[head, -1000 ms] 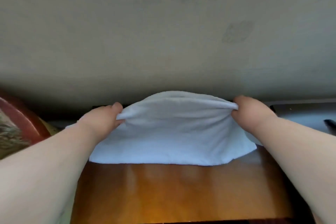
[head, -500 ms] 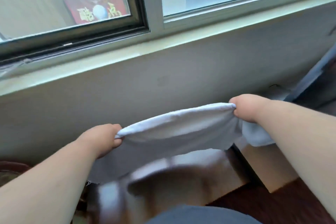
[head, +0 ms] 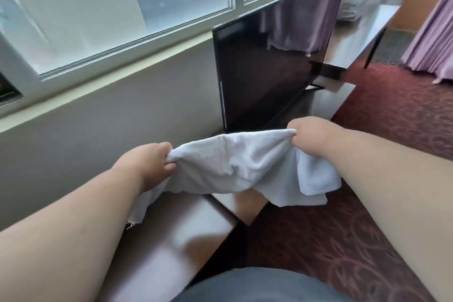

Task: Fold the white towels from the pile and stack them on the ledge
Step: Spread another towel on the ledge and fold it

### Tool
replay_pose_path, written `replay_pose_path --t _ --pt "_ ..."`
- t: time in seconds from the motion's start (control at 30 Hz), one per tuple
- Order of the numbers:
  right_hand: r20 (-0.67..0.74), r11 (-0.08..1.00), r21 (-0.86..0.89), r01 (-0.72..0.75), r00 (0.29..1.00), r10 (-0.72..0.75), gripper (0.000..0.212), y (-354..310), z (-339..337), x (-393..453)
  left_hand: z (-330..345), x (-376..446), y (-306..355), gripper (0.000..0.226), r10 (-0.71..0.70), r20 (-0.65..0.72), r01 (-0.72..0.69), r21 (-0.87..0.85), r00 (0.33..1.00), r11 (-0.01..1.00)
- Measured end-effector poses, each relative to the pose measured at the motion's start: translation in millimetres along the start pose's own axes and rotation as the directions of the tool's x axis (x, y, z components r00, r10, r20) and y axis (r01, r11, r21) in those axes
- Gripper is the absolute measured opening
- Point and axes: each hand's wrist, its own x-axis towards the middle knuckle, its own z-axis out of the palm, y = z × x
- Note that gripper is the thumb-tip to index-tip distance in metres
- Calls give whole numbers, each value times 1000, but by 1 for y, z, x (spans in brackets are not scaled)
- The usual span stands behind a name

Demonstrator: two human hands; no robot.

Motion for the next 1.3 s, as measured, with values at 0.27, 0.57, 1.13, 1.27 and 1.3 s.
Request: replay_pose_path --t 0.27,0.57,1.13,1.27,1.3 --pt "-261 945 292 -148 938 227 16 206 0 -67 -3 55 245 20 116 -193 -153 -190 974 970" --pt "-282 774 457 -438 754 593 14 418 8 -85 6 157 414 22 190 -226 -254 -300 955 919" --pt "-248 506 424 -752 441 863 16 765 -61 108 -40 579 683 11 562 -75 -560 -261 824 786" --pt "-245 482 490 -726 416 876 14 845 -69 186 -50 675 760 19 489 -208 -532 -338 847 776" --pt "-246 488 510 -708 423 872 13 868 -71 208 -51 697 780 21 461 -238 -518 -369 855 771"
